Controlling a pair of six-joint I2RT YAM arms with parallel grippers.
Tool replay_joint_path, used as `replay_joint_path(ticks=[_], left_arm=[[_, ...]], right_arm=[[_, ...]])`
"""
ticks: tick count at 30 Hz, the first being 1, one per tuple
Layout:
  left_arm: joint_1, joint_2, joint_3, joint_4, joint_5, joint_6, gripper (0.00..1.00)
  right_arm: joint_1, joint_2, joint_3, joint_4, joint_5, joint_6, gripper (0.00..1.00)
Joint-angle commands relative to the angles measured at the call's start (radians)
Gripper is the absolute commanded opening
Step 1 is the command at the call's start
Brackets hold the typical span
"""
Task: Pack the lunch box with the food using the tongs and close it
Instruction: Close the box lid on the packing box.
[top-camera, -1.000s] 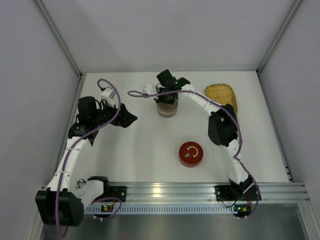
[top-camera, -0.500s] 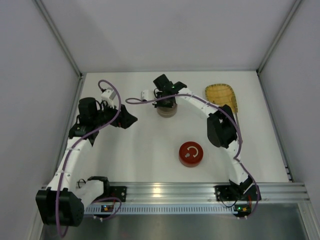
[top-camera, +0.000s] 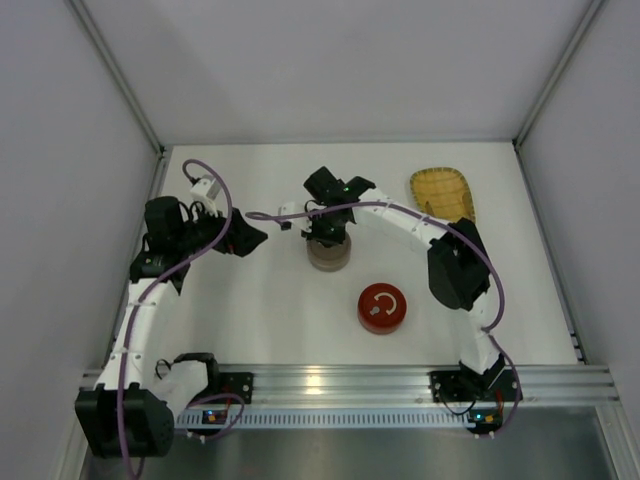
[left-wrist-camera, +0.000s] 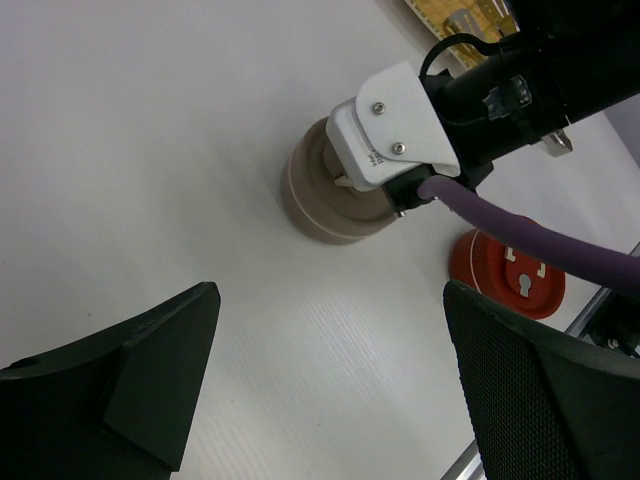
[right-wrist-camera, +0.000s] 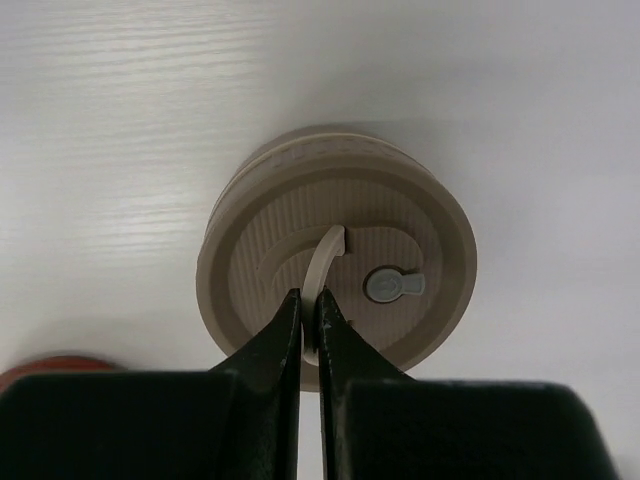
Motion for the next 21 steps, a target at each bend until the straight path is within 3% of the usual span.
replay_joint_path(ticks=[1,10,14,15,18,21], left_arm=[[0.01,-0.016,-0.007,-0.001,0.042,-0.014,0.98],[0.012,-0.005,-0.033,-0.001,0.085,-0.006,0.98],[0.012,-0.013,-0.055,-0.027,0.118,0.035,0.98],[0.012,-0.014,-0.059,-0.03,0.137,0.054,0.98],[0.013,-0.021,-0.072,-0.053,0.182,0.098,0.96],[0.012,-0.028,-0.076,-0.088,0.214,0.181,0.94]], right_arm=[[0.015,-0.058,-0.015,-0.14,-0.149,0.085,0.0],[-0.009,-0.001,0.022,-0.13,-0.187,0.071,0.0],[-0.017,0.012,0.023,-0.113,-0.198,0.074,0.22],[-0.019,0.014,0.022,-0.107,-0.196,0.077,0.32],[-0.025,0.017,0.02,-0.085,-0.195,0.089,0.43],[-0.029,0.011,0.019,-0.067,-0.189,0.092,0.45]])
